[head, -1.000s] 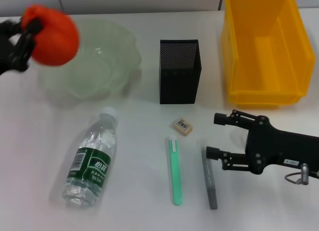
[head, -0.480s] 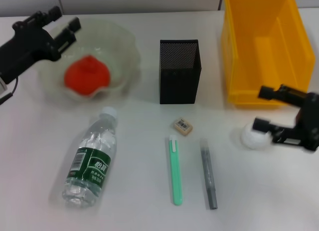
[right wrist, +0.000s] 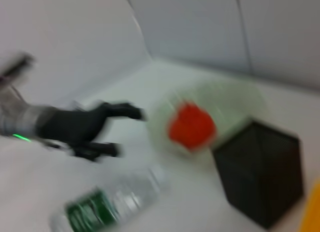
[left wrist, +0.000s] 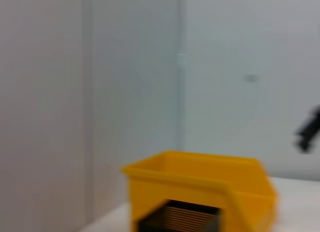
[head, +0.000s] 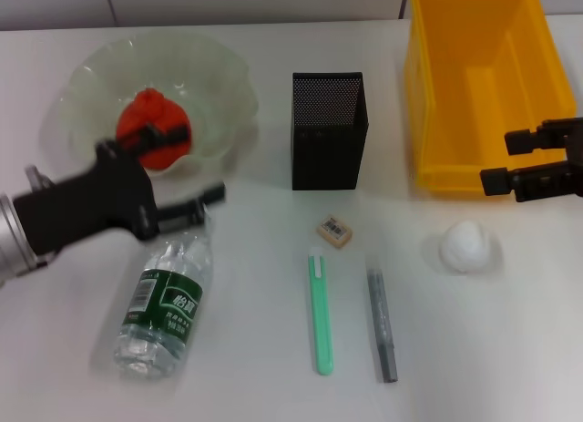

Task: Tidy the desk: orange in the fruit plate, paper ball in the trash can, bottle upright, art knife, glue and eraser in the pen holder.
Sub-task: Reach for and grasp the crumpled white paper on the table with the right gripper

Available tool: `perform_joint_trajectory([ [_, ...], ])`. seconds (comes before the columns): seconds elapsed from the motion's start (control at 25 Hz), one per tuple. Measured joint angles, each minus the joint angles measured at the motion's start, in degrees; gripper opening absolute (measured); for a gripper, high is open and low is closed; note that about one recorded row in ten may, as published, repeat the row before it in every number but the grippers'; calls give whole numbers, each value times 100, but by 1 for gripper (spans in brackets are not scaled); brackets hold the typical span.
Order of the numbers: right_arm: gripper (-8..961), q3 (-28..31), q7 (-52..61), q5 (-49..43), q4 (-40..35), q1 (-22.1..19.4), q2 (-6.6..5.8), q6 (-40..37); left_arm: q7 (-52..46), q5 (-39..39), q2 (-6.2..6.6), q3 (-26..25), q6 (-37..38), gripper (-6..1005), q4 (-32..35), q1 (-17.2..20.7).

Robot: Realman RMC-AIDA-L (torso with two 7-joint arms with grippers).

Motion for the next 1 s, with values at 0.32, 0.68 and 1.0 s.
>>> perform_joint_trajectory([
  [0.32,833,-1818,2538,-2119,-767,661,-20,-85,16,-14,-8,573,154,860,141,194],
  [0.68,834,-2673,2862,-2781,-5,848,-15,765,60,-26,-19,589,136,860,105,207],
  [1.0,834,-3147,2932,-3154,1148,1226,-8,1497,69,-32,-20,589,128,859,55,307],
])
